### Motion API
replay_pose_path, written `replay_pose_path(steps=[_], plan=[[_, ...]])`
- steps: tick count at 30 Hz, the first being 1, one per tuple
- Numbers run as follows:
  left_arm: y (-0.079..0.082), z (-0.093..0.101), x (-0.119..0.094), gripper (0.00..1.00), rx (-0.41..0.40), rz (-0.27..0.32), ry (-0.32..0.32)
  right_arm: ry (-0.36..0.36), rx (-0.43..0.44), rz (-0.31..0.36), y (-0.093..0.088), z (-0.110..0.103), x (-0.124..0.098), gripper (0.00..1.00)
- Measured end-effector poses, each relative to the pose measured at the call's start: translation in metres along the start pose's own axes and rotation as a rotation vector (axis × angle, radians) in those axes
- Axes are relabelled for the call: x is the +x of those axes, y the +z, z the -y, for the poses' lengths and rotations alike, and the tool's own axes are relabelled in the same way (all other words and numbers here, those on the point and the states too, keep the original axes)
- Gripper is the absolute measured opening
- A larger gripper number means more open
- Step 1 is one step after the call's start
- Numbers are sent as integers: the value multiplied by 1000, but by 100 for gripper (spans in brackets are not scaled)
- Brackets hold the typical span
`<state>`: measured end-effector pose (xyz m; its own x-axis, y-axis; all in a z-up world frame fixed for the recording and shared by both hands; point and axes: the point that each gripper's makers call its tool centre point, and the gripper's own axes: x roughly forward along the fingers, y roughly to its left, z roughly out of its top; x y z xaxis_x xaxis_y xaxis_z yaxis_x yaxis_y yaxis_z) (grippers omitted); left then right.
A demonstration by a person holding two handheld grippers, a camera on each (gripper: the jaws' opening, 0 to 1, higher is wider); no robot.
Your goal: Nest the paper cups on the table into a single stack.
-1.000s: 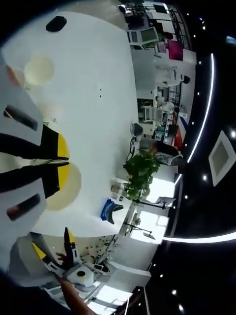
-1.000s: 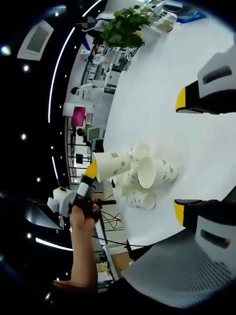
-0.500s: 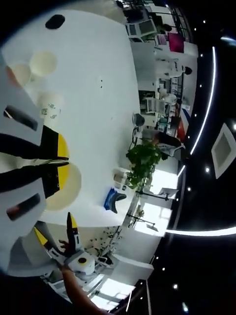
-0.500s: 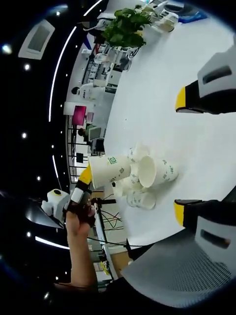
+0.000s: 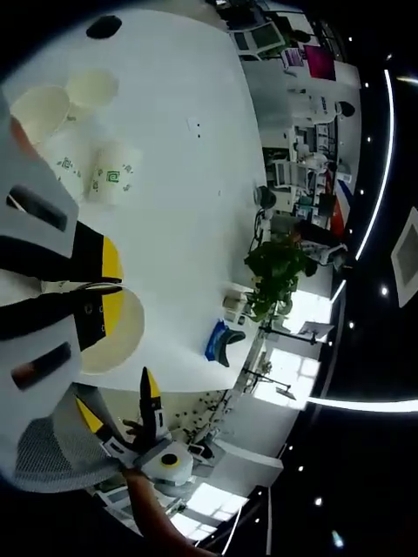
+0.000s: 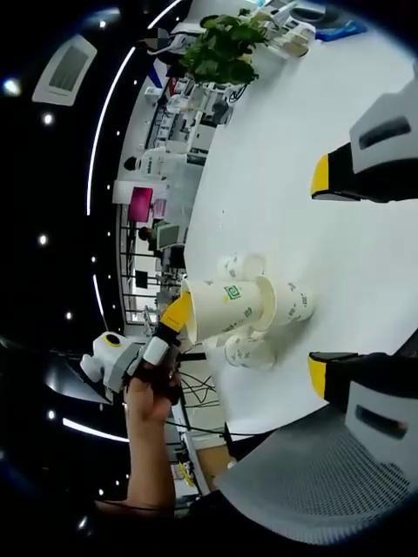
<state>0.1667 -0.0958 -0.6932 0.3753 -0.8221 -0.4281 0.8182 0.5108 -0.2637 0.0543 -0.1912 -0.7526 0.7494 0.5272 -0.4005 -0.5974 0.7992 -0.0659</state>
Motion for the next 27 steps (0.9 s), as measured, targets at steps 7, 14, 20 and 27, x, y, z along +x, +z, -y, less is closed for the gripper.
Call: replay_pose_path(steps=[7, 14, 20, 27], plan=[[-9, 0, 9, 0, -7, -20, -1, -2, -2, -4, -1, 0, 0, 70], [-21, -8, 18, 0, -5, -59, 1, -2, -1, -5, -1, 0, 0, 70], [-29, -14, 23, 0, -2, -76, 6, -1, 1, -6, -1, 0, 0, 70], [-34, -14, 28, 0, 20, -75, 0, -4, 0, -9, -2, 0, 0, 69]])
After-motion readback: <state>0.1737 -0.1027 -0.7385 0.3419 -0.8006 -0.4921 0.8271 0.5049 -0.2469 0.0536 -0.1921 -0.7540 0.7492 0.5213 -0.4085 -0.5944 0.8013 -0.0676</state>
